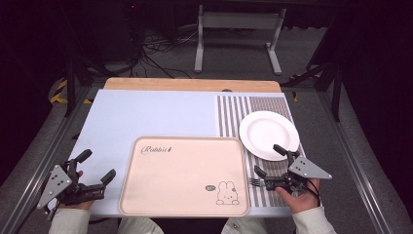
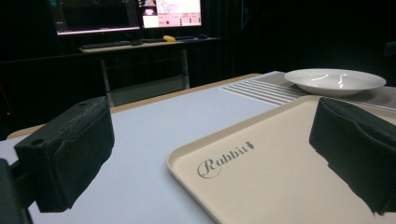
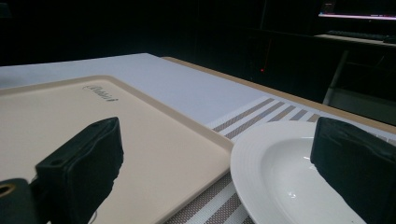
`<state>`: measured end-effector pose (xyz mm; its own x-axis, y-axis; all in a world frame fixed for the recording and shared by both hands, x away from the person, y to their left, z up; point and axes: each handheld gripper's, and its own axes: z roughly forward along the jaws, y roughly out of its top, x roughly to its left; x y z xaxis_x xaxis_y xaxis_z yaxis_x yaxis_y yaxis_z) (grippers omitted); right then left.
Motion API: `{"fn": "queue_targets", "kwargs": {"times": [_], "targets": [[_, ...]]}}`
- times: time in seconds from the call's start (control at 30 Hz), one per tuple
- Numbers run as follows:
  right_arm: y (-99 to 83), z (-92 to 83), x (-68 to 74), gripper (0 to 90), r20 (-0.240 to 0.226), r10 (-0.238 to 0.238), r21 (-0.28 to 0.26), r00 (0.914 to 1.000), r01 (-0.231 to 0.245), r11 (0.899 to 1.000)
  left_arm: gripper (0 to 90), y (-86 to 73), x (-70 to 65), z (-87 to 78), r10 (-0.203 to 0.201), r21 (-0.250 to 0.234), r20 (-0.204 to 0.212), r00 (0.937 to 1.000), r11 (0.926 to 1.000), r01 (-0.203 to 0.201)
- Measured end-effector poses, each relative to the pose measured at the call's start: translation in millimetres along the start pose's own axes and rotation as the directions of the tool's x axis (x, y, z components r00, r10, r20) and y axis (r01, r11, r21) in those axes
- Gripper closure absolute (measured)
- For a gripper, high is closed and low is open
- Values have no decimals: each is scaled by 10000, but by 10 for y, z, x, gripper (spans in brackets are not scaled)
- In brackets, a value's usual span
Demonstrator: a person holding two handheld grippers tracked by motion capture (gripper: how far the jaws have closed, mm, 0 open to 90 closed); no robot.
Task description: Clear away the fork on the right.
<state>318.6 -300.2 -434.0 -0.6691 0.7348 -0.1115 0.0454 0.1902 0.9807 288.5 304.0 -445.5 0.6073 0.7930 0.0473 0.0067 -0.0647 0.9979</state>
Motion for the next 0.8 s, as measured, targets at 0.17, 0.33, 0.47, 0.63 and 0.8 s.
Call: {"fn": "queue_targets", "kwargs": {"times": [0.17,0.33,0.47,0.63,0.8], "targets": [[5,-5,-9,34,-11,25,-43,10000,-25,10000,8,6,14,-12,-42,-59,-17,10000,10000,42],[15,-24,-20,40,-6,99,-54,10000,-99,9999,8,2,23,-15,-99,0,49,9999,10000,99],[20,-23,-25,41,-43,98,-11,9999,-98,10000,8,6,20,-17,-62,-14,68,10000,10000,62],[102,13,-60,55,-435,119,188,9990,-111,9998,8,4,12,-10,-103,2,74,9999,9999,103],[292,57,-89,56,-944,-525,901,9942,610,9941,11,11,6,-13,-30,16,129,9999,10000,30]]}}
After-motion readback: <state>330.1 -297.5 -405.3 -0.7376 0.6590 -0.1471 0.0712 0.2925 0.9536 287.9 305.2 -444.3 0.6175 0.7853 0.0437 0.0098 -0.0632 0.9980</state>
